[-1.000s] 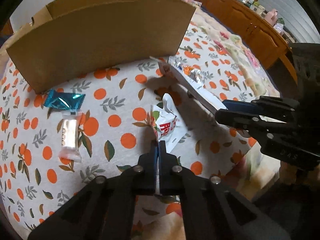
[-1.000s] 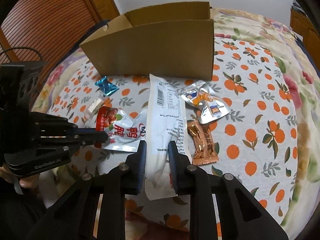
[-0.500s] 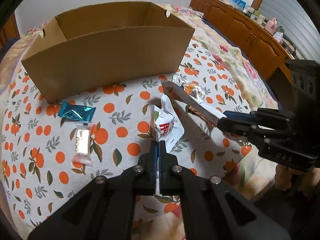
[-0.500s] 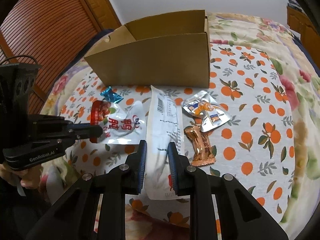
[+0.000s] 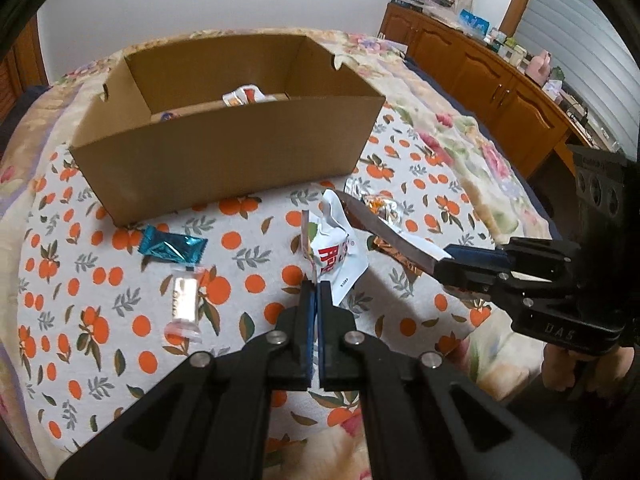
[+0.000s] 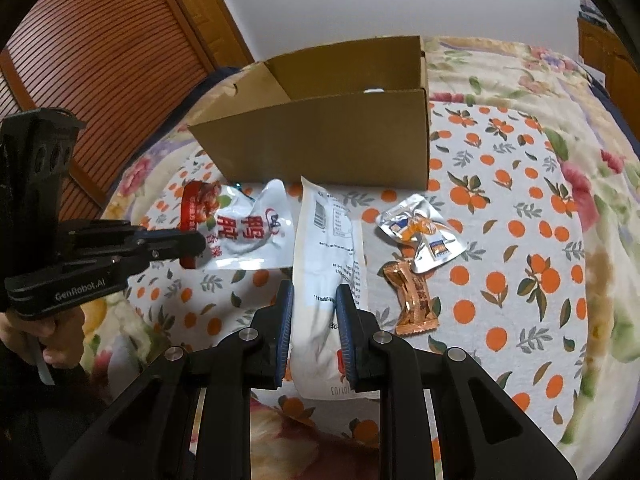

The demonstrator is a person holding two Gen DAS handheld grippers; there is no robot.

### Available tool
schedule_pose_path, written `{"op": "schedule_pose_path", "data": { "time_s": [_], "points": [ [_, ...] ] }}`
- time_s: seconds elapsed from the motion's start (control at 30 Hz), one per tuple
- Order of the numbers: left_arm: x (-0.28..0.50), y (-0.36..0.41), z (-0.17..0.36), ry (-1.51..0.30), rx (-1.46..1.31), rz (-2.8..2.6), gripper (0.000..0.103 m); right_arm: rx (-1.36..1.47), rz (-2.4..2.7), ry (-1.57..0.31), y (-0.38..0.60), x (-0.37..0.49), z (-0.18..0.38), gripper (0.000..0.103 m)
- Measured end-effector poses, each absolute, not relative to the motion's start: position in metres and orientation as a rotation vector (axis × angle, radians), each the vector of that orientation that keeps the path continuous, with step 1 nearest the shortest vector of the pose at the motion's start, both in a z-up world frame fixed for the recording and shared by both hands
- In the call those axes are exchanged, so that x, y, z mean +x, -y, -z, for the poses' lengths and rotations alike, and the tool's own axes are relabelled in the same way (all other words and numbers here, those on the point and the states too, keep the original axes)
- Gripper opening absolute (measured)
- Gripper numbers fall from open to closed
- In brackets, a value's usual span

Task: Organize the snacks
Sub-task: 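Lift both held snacks and carry them over the box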

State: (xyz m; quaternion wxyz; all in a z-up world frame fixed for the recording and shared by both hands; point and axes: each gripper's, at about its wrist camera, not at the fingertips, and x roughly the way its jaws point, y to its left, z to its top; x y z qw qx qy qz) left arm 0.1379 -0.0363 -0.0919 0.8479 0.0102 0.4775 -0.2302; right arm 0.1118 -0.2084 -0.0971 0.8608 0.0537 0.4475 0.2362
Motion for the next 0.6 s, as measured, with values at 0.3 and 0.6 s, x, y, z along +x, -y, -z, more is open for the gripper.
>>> {"op": "schedule_pose_path", "data": {
  "time_s": [0.3, 0.6],
  "points": [
    [0.144, 0.022, 0.058, -0.937, 0.0, 0.459, 0.0, 0.086, -0.514, -0.887, 0.206, 0.109, 0.07, 0.019],
    [0.15, 0.013, 0.051, -0.918, -0.025, 0.447, 0.0, -0.008, -0.494, -0.935, 0.201, 0.121, 0.086, 0.017]
  ]
}}
